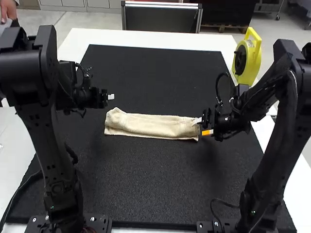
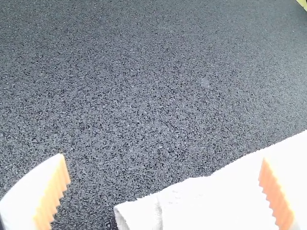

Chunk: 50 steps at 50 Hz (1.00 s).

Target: Fold the towel.

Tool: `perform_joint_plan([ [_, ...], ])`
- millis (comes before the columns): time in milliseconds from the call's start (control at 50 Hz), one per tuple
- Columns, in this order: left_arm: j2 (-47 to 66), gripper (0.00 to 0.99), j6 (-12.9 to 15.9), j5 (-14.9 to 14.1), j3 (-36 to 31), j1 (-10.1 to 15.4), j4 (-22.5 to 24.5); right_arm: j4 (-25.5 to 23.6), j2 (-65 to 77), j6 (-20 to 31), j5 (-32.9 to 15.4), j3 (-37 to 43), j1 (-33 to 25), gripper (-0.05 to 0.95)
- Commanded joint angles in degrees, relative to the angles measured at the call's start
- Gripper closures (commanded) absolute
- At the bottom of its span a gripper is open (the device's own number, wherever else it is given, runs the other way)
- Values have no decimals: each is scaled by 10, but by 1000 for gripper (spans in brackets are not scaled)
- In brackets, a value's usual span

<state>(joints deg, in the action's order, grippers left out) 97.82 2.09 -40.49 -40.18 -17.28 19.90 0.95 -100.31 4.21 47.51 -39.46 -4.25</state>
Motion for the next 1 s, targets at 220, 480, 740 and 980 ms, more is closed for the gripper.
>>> perform_joint_plan([
  [220, -17, 69, -2, -1, -2, 0, 1, 10, -37, -5, -8, -33, 17, 0],
  [480, -17, 69, -2, -2, -2, 0, 2, 10, -59, -4, -8, -54, 34, -2],
  [740, -17, 69, -2, -2, -2, -1, 3, 11, -78, -4, -7, -68, 49, 0],
  [980, -17, 69, -3, -3, -2, -2, 3, 10, -96, -8, -7, -81, 50, 49],
])
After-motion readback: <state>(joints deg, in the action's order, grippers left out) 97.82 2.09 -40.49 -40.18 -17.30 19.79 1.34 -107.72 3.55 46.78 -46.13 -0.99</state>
